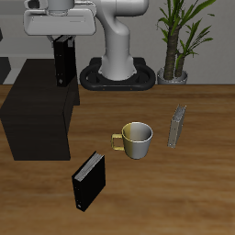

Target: Place the left black book upright on top of the shelf

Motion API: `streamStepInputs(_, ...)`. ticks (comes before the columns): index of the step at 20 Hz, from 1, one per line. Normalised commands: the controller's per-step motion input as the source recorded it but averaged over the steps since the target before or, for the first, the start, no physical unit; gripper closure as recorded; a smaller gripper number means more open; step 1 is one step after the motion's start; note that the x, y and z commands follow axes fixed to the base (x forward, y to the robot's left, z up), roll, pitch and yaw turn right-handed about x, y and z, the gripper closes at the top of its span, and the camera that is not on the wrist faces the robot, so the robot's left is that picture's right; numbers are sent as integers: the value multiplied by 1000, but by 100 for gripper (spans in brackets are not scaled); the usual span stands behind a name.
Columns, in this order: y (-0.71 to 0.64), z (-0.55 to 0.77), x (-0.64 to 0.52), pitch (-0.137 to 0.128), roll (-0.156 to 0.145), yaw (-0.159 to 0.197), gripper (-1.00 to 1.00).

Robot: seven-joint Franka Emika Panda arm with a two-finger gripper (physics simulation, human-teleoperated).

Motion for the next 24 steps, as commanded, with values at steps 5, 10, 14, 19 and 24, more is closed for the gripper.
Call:
streamStepInputs(5,-354,-89,4,17,-40,2,100)
streamStepInputs(10,-211,-238,112,23,-30,-1,100)
streamStepInputs(14,-116,-251,91,22,-40,-6,100)
streamStepInputs(19,-275,-252,110,67,-104,-63,-100)
streamStepInputs(24,-223,-73,3,13,-81,-22,-100)
